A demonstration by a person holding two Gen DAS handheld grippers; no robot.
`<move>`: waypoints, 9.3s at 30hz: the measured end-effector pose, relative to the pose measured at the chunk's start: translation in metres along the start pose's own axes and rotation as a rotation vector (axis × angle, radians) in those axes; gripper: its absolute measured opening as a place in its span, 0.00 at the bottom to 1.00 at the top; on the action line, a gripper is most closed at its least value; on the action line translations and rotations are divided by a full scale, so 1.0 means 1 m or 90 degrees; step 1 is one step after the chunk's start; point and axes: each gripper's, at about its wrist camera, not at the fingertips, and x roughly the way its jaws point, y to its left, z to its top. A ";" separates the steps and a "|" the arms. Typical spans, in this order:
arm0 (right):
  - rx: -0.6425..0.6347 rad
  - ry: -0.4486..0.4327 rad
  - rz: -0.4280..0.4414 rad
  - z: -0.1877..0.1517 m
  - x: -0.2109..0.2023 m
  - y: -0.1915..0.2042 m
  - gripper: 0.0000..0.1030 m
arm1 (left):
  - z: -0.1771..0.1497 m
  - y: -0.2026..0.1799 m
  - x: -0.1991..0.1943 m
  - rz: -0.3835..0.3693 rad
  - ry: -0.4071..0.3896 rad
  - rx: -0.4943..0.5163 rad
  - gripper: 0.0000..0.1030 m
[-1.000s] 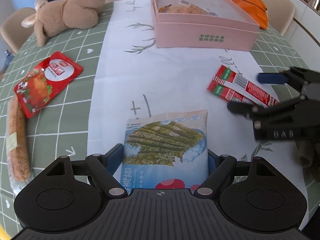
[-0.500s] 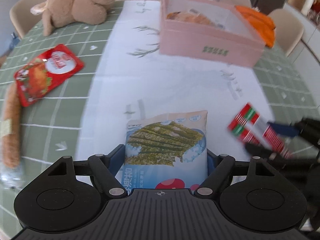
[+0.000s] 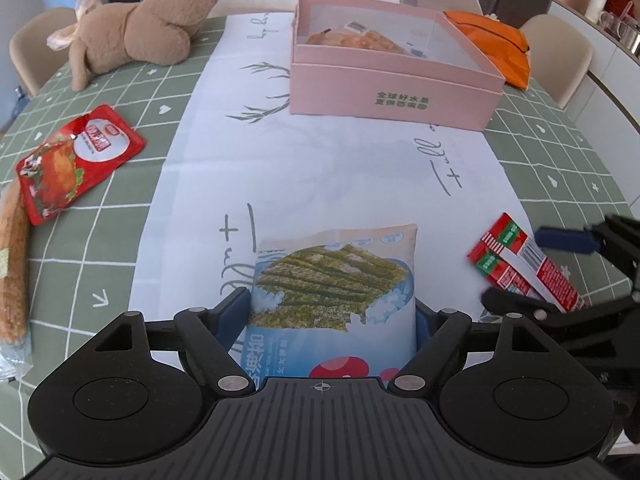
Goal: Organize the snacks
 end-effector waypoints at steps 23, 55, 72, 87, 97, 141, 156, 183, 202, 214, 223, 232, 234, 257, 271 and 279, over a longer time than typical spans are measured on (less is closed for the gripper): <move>0.004 0.017 -0.001 0.004 0.001 -0.005 0.79 | 0.004 -0.003 -0.008 -0.078 0.054 -0.004 0.81; 0.005 0.008 0.002 -0.020 -0.016 -0.020 0.91 | 0.006 -0.032 -0.010 -0.132 0.039 0.044 0.78; 0.007 -0.010 -0.001 -0.025 -0.016 -0.021 0.96 | 0.011 -0.010 -0.007 -0.031 -0.005 -0.005 0.79; 0.013 -0.031 -0.005 -0.029 -0.016 -0.023 1.00 | -0.001 -0.022 -0.031 0.037 -0.028 0.017 0.76; 0.017 -0.037 -0.011 -0.032 -0.017 -0.021 1.00 | -0.013 -0.048 -0.006 0.031 0.001 0.061 0.93; 0.024 -0.044 0.018 0.005 -0.045 -0.016 0.45 | 0.000 -0.010 -0.045 -0.052 -0.023 -0.037 0.80; 0.021 -0.172 -0.058 0.107 -0.066 -0.052 0.45 | 0.165 -0.017 -0.065 -0.132 -0.250 0.004 0.81; 0.067 -0.013 -0.108 0.181 0.093 -0.078 0.71 | 0.266 0.034 0.101 -0.232 -0.114 -0.017 0.51; -0.008 -0.095 0.083 0.218 0.087 0.029 0.72 | 0.041 0.261 -0.035 0.184 -0.082 -0.315 0.51; -0.115 0.013 0.320 0.210 0.142 0.229 0.77 | 0.011 0.303 -0.068 0.159 -0.144 -0.386 0.50; -0.212 0.057 0.315 0.182 0.150 0.264 0.38 | 0.043 0.276 -0.034 0.101 -0.073 -0.283 0.50; -0.142 0.096 0.320 0.157 0.131 0.177 0.43 | 0.028 0.240 -0.021 0.118 -0.049 -0.328 0.61; -0.103 0.077 0.308 0.165 0.127 0.157 0.60 | 0.024 0.236 -0.024 0.147 -0.049 -0.313 0.61; -0.039 0.065 0.113 0.264 0.245 0.238 0.96 | -0.015 0.222 -0.068 0.211 -0.013 -0.349 0.55; -0.195 0.045 0.144 0.156 0.135 0.148 0.59 | -0.022 0.194 -0.058 0.084 -0.028 -0.463 0.52; -0.155 0.017 0.086 0.088 0.074 0.105 0.59 | 0.014 0.131 -0.028 0.120 -0.015 -0.311 0.58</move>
